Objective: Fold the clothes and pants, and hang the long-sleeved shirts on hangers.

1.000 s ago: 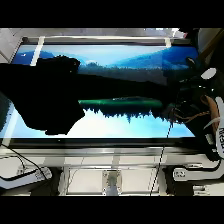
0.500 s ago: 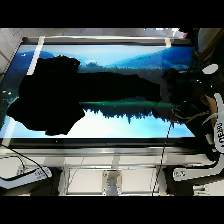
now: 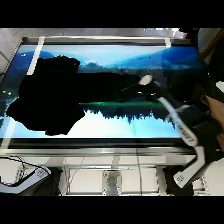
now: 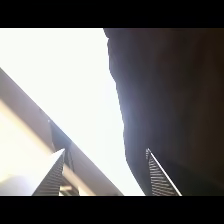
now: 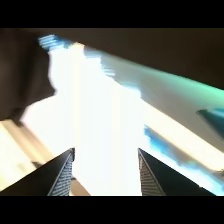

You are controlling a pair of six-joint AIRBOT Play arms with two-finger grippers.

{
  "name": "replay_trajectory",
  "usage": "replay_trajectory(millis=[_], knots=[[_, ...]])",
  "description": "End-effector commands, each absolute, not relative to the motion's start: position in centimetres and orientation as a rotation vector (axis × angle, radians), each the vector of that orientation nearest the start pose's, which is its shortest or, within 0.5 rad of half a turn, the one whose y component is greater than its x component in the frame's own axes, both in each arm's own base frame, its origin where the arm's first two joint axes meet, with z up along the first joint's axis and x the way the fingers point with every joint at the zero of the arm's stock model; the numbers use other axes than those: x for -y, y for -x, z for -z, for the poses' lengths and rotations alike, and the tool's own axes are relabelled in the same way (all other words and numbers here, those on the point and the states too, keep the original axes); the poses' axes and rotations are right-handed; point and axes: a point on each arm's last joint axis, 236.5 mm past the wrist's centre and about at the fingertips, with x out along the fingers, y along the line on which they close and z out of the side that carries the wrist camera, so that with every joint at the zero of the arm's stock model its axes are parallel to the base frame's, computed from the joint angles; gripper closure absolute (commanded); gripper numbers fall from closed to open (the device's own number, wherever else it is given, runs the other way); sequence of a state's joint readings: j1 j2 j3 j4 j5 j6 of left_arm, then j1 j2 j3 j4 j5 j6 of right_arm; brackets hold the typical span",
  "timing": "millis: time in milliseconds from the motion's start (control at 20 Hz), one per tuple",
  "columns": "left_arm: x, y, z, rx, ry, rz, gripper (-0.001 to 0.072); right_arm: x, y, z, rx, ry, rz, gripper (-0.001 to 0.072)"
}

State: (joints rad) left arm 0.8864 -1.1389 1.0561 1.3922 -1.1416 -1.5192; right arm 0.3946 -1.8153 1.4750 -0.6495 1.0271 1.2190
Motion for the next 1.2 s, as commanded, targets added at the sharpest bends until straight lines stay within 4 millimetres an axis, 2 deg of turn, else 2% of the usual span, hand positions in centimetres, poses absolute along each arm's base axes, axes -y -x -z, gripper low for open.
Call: replay_trajectory(millis=[0,150,350,550,750,900,950,1050,1150], knots=[[-25.3,-24.4,-0.2,-1.078,0.659,-0.672,0.0145,-44.2,-37.8,5.9,-1.349,-0.496,-1.014,0.0255],[-25.8,-24.7,-0.5,-1.059,0.635,-0.670,0.0145,-47.5,-37.5,7.5,-1.401,-0.528,-1.017,0.0255],[-26.4,-25.1,-0.7,-1.032,0.620,-0.679,0.0145,-49.4,-36.6,8.6,-1.462,-0.549,-1.012,0.0260],[-26.4,-25.1,-0.8,-1.029,0.618,-0.680,0.0145,-49.4,-35.8,10.1,-1.500,-0.515,-0.974,0.0268],[-26.4,-25.1,-0.8,-1.029,0.619,-0.679,0.0145,-50.1,-35.4,10.2,-1.489,-0.506,-0.976,0.0333],[-26.3,-25.2,-0.8,-1.026,0.623,-0.677,0.0145,-50.9,-36.2,10.2,-1.444,-0.524,-0.950,0.0406],[-26.2,-25.4,-0.8,-1.022,0.629,-0.671,0.0145,-50.9,-36.7,10.2,-1.432,-0.541,-0.930,0.0406],[-26.1,-25.5,-0.8,-1.025,0.614,-0.655,0.0145,-50.3,-37.1,9.8,-1.446,-0.561,-0.929,0.0402],[-26.2,-25.5,-0.9,-1.024,0.614,-0.656,0.0145,-48.3,-37.1,9.3,-1.498,-0.523,-0.959,0.0384]])
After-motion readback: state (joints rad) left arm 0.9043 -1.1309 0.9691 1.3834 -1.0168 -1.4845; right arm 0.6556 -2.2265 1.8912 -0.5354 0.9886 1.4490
